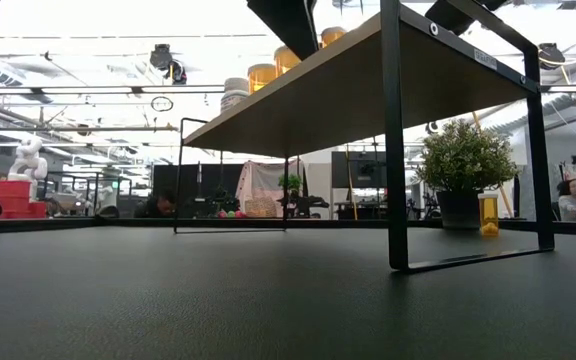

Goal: Pick and place medicine bottles onto shelf by color
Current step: Put the middle orange tablet bottle on the shelf aligned with the orange tablet bottle, then put the top orange tablet bottle on the shelf aligned with the orange tablet bottles

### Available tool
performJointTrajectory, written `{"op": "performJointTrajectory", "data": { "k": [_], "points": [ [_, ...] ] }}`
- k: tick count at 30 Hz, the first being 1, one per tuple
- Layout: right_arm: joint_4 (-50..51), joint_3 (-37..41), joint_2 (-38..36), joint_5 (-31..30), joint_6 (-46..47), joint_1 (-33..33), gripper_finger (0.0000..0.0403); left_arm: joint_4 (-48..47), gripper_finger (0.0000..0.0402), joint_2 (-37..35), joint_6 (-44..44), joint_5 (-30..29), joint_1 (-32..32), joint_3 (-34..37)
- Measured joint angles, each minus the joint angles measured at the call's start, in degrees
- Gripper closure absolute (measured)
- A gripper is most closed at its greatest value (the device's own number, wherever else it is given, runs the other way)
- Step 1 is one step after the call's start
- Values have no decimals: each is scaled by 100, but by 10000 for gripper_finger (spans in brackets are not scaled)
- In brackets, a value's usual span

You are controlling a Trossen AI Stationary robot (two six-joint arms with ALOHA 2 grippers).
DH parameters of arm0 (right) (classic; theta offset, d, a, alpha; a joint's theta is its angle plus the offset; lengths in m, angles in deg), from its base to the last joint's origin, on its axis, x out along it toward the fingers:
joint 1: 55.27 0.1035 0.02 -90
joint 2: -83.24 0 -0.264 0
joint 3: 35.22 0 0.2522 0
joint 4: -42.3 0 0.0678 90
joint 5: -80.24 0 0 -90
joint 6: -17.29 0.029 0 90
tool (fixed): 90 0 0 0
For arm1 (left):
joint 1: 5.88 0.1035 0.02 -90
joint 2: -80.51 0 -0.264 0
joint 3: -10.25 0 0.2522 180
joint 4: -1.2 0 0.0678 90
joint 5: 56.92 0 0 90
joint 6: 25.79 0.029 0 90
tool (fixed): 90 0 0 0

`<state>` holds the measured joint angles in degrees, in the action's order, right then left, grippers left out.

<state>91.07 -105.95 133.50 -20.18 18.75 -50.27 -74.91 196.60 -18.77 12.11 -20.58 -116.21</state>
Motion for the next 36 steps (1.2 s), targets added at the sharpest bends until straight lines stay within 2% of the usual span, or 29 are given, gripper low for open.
{"op": "performJointTrajectory", "data": {
  "k": [6,13,19,25,28,31,36],
  "points": [
    [19,0,0,0,6,-1,225,-225,305,-9,-25,-3,-59,0],
    [238,0,-2,-11,221,0,225,-582,305,-255,-223,17,-588,7],
    [393,119,-5,-448,498,-2,225,-933,305,-540,-543,-24,-1067,4],
    [627,225,-9,-892,777,-4,225,-1357,305,-668,-1281,-656,-1528,111],
    [906,225,-13,-1154,1007,-10,225,-1201,305,-777,-1572,-785,-1750,619],
    [1316,225,-13,-1572,1279,-11,225,-717,305,-1088,-1877,-782,-1912,1515],
    [1918,427,-11,-2129,1866,-26,225,690,305,-1771,-2264,-531,-2086,3063]
  ]
}}
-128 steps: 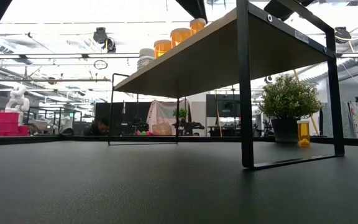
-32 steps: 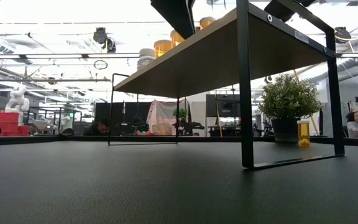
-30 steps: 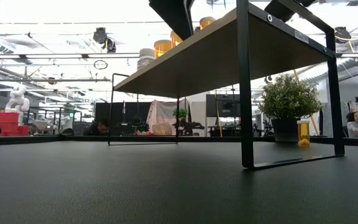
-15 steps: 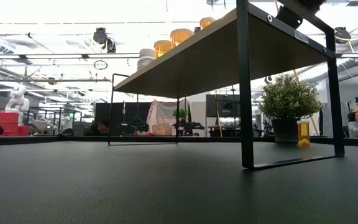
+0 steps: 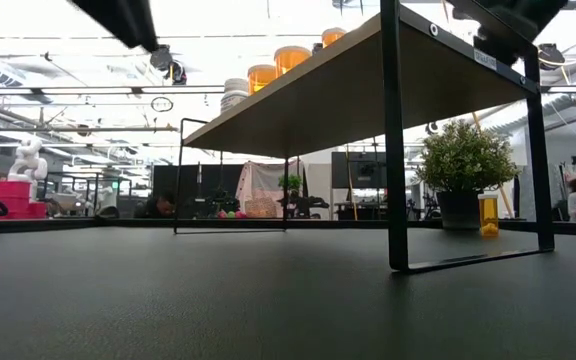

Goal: Pick and place medicine bottles onto shelf by color
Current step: Put the top orange tablet bottle on the shelf aligned with the orange tablet bottles

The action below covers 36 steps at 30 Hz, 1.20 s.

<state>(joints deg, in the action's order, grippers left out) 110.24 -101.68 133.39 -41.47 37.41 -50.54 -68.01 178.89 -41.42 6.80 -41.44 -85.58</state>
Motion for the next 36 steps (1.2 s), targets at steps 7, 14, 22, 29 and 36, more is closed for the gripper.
{"op": "performJointTrajectory", "data": {
  "k": [7,14,22,29,36],
  "points": [
    [491,271,67,95,-243,-521,225,2730,305,-803,197,141,-173,1972],
    [476,286,141,918,-512,-1720,223,4574,305,-1006,341,159,-64,3289],
    [325,286,918,1995,-802,-2922,189,6427,305,-1005,610,155,269,3943],
    [309,286,1689,2155,-275,-3461,151,7701,304,-1005,1109,153,516,4292],
    [316,286,2090,2295,-259,-3630,133,7664,304,-1005,1111,314,692,4294]
  ]
}}
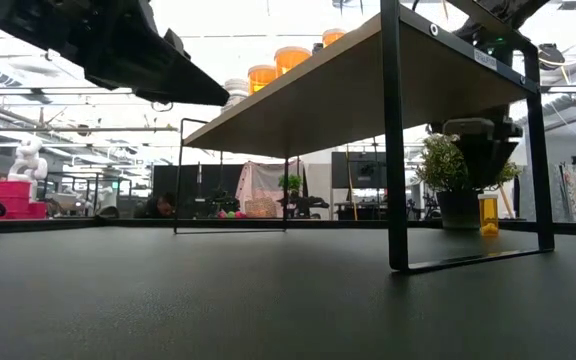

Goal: Pick and place medicine bottles onto shelf by color
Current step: Put the top orange tablet bottle on the shelf aligned with the orange tablet bottles

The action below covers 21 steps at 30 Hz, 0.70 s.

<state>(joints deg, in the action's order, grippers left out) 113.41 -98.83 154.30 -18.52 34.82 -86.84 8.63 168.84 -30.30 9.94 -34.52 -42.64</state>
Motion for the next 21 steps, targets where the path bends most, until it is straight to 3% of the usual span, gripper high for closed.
{"op": "performJointTrajectory", "data": {
  "k": [21],
  "points": [
    [-52,0,567,-25,134,4,170,-108,304,1,-48,119,7,0]
  ]
}}
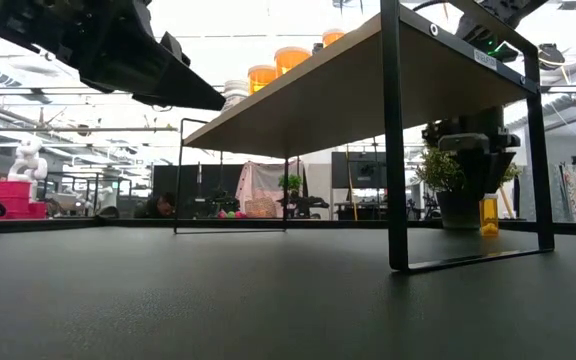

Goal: Pick and place medicine bottles onto shelf by color
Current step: Put the top orange tablet bottle on the shelf aligned with the orange tablet bottles

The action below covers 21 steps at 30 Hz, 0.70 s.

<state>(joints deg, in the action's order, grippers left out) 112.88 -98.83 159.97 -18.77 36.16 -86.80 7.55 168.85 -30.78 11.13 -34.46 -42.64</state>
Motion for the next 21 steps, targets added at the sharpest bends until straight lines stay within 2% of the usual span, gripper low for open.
{"op": "performJointTrajectory", "data": {
  "k": [12,21],
  "points": [
    [-3,0,99,6,150,0,211,-60,304,1,-36,1,-4,0],
    [29,0,99,25,174,0,269,-60,304,1,-44,2,-4,0]
  ]
}}
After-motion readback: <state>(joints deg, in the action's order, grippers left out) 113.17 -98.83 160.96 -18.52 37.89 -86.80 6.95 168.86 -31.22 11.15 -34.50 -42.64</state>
